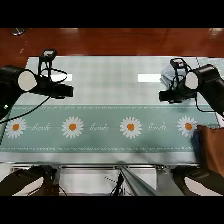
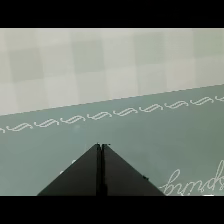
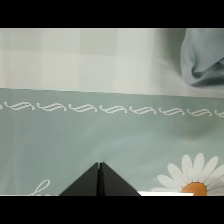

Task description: Fold the shirts.

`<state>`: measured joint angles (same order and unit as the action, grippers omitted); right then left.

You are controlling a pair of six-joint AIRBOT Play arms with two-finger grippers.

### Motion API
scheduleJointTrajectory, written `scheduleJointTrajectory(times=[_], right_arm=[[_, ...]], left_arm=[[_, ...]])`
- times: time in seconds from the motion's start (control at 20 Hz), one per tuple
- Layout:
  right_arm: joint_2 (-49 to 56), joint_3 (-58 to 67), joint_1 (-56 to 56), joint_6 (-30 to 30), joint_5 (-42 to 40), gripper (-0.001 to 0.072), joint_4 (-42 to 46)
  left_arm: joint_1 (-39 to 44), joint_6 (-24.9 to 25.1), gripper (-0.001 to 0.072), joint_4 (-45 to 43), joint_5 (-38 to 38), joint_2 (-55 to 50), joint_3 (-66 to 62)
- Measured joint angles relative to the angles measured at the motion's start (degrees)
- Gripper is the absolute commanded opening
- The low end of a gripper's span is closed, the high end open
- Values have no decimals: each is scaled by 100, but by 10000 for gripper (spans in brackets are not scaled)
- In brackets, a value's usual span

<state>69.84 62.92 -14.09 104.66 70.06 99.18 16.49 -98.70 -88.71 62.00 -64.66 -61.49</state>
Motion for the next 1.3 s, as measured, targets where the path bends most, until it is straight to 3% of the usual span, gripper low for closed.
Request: scheduleJointTrajectory(times=[0.85, 1.1, 1.15, 1.2, 1.25, 1.3], right_arm=[[0, 0, 0, 0, 0, 28, 0], [4, -2, 2, -2, -625, 33, 125], [15, 0, 9, -2, -927, 165, 254], [39, -2, 31, 20, -1290, 563, 442], [76, 0, 83, 116, -1668, 631, 658], [136, -2, 181, 245, -2074, 631, 883]], left_arm=[[0, -2, 23, -2, -20, 0, 0], [0, 0, 24, -2, -715, -50, 2], [0, -2, 27, -2, -894, -63, 2], [-4, -2, 153, -2, -1073, -79, 2], [-15, 13, 591, -2, -1314, -105, 2], [-28, 11, 705, -2, -1537, -133, 2]])
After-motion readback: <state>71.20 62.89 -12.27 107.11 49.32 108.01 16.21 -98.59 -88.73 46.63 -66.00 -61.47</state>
